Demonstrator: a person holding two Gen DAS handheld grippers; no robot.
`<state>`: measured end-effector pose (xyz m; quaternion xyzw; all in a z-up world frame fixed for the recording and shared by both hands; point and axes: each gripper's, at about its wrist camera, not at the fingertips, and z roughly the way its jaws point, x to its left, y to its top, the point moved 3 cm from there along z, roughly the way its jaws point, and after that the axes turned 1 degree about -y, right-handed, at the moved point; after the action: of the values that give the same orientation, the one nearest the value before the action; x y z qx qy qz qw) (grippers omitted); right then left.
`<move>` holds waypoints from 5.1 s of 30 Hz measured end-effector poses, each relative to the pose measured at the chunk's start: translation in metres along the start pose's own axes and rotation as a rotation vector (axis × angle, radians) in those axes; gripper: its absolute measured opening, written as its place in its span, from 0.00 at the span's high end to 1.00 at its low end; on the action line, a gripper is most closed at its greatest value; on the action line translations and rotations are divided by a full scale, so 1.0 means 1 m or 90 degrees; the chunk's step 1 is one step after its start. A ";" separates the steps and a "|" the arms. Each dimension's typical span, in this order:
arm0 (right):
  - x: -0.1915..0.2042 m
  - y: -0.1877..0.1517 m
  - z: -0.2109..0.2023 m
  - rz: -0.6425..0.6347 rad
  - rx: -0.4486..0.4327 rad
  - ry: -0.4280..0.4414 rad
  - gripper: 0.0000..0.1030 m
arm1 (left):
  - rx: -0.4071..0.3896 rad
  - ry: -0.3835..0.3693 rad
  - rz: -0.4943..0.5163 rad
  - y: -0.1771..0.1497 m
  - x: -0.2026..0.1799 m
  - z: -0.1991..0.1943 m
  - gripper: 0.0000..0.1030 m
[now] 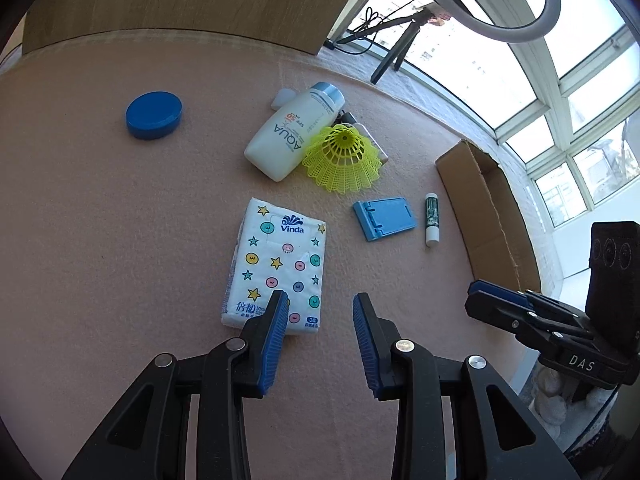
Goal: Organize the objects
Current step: 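Lower the left tool onto the Vinda tissue pack and grasp it, then carry the tissue pack into the cardboard box and release it, then move the left tool out of the box toward the AQUA sunscreen bottle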
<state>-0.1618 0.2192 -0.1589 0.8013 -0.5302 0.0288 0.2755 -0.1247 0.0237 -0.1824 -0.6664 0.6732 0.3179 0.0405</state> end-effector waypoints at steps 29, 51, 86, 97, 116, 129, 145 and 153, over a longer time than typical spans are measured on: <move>0.049 0.045 0.102 0.050 0.128 0.119 0.62 | 0.026 0.065 0.085 0.010 0.012 0.011 0.38; 0.030 0.045 0.059 0.038 0.078 0.114 0.72 | -0.005 0.063 0.140 0.015 -0.052 0.007 0.51; -0.197 0.080 -0.084 0.123 -0.095 -0.044 0.72 | -0.006 -0.044 0.314 0.076 -0.310 0.140 0.51; -0.208 0.076 -0.093 0.119 -0.101 -0.094 0.47 | -0.006 -0.022 0.332 0.074 -0.321 0.147 0.22; -0.197 0.066 -0.100 0.150 -0.122 -0.067 0.37 | -0.024 -0.002 0.315 0.066 -0.284 0.109 0.23; -0.154 0.066 -0.092 0.129 -0.120 -0.019 0.37 | -0.062 0.075 0.218 0.085 -0.182 0.056 0.23; -0.113 0.045 -0.078 0.134 -0.101 0.020 0.37 | -0.076 0.160 0.093 0.119 -0.065 0.025 0.31; -0.112 0.036 -0.080 0.144 -0.098 0.011 0.37 | -0.051 0.172 0.082 0.153 -0.046 0.051 0.33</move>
<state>-0.2223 0.3401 -0.1139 0.7125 -0.6157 0.0257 0.3354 -0.2794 0.0748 -0.1437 -0.6595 0.7008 0.2539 -0.0974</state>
